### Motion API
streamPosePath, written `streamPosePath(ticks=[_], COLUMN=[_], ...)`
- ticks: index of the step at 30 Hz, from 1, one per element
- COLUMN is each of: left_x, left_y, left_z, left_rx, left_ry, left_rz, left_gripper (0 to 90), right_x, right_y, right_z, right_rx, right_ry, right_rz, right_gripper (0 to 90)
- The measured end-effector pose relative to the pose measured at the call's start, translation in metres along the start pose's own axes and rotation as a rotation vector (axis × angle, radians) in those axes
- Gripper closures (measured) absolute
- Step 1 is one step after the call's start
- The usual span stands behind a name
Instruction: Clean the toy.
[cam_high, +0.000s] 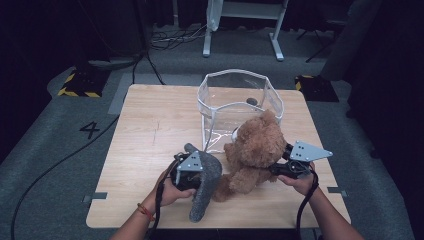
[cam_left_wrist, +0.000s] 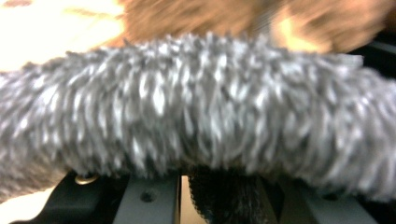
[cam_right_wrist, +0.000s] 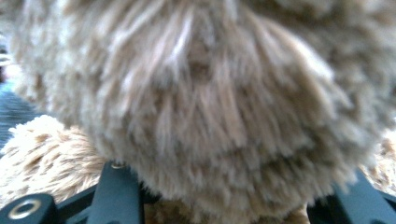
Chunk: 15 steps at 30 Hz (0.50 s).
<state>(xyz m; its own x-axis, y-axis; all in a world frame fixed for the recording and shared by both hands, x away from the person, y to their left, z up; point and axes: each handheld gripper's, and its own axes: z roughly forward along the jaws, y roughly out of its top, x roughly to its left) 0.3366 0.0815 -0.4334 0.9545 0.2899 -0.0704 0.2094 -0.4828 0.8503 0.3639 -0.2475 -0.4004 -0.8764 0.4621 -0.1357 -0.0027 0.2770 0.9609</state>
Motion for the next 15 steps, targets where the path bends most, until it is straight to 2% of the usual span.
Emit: streamPosePath(ticks=[2,4,8,9,12,15], left_x=[-0.011,-0.021,-0.038,-0.042,-0.055,-0.058], left_y=[0.011,0.022,0.037,0.039,0.042,0.042], left_z=[0.008,0.014,0.027,0.033,0.058,0.081], left_rx=[-0.016,-0.025,-0.064,-0.066,-0.009,0.029], left_ry=[-0.039,-0.055,-0.123,-0.114,-0.056,-0.006], left_rz=[0.034,0.074,0.103,0.116,0.158,0.137], left_gripper=[75.3,75.3,75.4,75.5,75.5,75.8], right_x=[-0.001,-0.002,-0.003,-0.002,-0.001,0.001], right_y=[-0.001,-0.001,0.000,0.000,0.001,0.001], right_z=[0.001,0.002,0.005,0.006,0.008,0.008], right_rx=[0.000,0.002,-0.003,-0.003,-0.009,-0.006], right_ry=[-0.016,-0.024,-0.034,-0.031,-0.035,-0.038], right_rz=[-0.004,-0.006,-0.009,-0.008,0.007,0.008], right_gripper=[48.5,48.5,48.4,48.4,48.4,48.4])
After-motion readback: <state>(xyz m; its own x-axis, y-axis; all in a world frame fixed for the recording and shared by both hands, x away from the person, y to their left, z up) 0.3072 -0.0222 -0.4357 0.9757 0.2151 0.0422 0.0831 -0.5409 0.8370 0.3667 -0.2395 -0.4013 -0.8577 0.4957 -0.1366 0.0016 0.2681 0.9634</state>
